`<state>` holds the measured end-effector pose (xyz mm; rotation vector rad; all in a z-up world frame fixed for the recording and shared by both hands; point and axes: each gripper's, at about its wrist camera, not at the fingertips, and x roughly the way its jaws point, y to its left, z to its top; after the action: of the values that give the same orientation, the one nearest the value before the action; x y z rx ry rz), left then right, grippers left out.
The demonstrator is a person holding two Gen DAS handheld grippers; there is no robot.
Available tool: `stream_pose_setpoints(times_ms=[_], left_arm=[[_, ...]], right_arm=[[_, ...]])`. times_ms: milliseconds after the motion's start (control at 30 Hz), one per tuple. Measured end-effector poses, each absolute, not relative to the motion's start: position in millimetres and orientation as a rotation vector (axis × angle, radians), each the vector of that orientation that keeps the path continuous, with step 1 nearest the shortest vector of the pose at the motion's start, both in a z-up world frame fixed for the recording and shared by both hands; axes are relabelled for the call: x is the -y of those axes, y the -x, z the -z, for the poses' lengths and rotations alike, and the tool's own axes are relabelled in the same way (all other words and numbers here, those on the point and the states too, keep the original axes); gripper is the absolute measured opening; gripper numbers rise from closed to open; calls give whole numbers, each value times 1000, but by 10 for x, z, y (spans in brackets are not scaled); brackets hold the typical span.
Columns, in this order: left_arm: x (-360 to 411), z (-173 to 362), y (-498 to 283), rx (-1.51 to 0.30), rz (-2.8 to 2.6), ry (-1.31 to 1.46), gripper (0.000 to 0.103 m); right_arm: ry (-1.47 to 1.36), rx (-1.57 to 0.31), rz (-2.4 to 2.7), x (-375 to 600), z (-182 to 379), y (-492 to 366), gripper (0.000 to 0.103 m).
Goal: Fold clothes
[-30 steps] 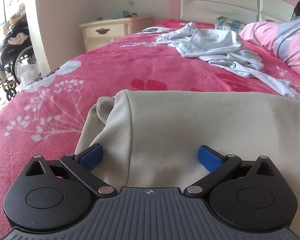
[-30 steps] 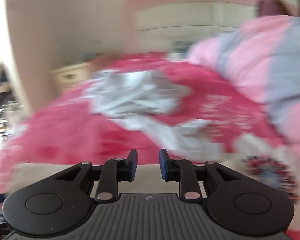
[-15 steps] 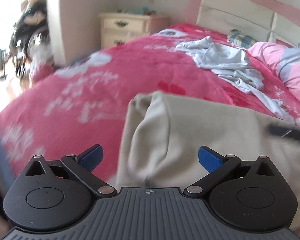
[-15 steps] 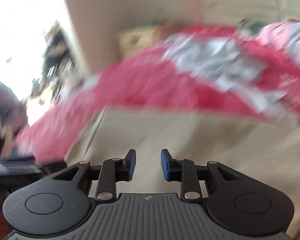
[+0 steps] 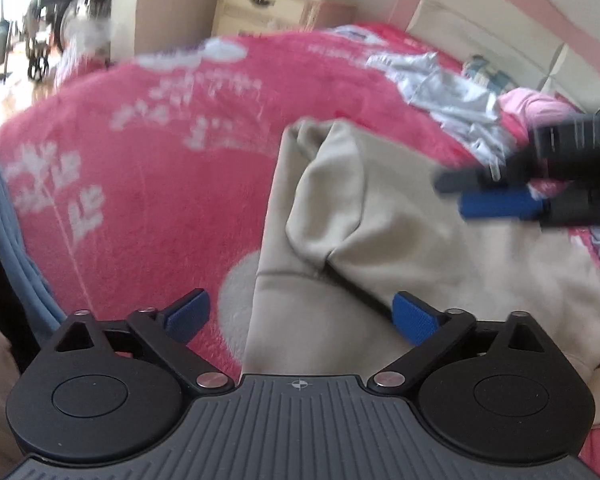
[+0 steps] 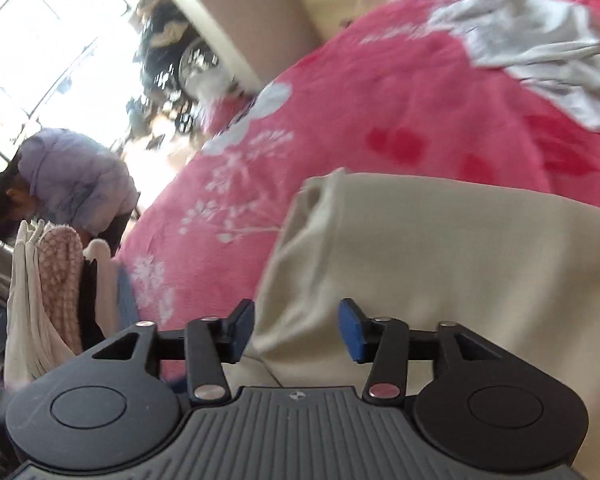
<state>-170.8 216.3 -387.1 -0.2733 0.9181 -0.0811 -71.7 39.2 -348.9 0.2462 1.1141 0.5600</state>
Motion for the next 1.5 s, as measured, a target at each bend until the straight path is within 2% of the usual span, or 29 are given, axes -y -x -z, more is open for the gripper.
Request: stream_pose_setpoints(times_ms=[67, 200, 267, 333, 400, 567, 633, 667, 800, 867, 1033, 1100, 1167, 1300, 1500], left_arm=[[-2218, 3950, 1648, -953, 70, 319, 82], [-2228, 4005, 1599, -950, 53, 348, 79], [-2161, 4001, 1603, -941, 65, 305, 74], [-2092, 3992, 1616, -930, 90, 266, 59], [-2069, 3985, 1623, -924, 106, 265, 52], [-2123, 3970, 1666, -904, 115, 304, 31], [-2149, 3954, 1683, -890, 134, 331, 17], [-2146, 3944, 1691, -882, 145, 334, 16], [-2115, 3864, 1753, -826, 190, 339, 11], [-2079, 3823, 1790, -794, 214, 325, 10], [-1964, 3720, 1899, -728, 256, 258, 9], [-1917, 3674, 1946, -702, 272, 230, 9], [-1870, 3629, 1993, -676, 288, 203, 8], [-1775, 3538, 2087, -624, 319, 149, 7], [-1574, 3382, 2185, -562, 378, 64, 6]], right_arm=[[-201, -1150, -521, -584, 3551, 618, 69], [-109, -1221, -443, -969, 3676, 421, 71], [-59, -1252, -408, -1150, 3741, 359, 81], [-2, -1278, -385, -1308, 3813, 368, 91], [87, -1286, -383, -1475, 3855, 429, 100], [384, -1287, -388, -1879, 4033, 621, 103], [468, -1269, -400, -1925, 4081, 694, 103], [465, -1270, -403, -1903, 4071, 695, 103], [465, -1272, -402, -1791, 4001, 704, 96], [475, -1269, -398, -1737, 3964, 716, 86], [499, -1263, -389, -1602, 3872, 746, 56], [497, -1250, -373, -1563, 3849, 762, 40], [475, -1235, -355, -1502, 3810, 780, 30], [315, -1211, -331, -1247, 3611, 809, 22], [10, -1116, -316, -749, 3316, 937, 21]])
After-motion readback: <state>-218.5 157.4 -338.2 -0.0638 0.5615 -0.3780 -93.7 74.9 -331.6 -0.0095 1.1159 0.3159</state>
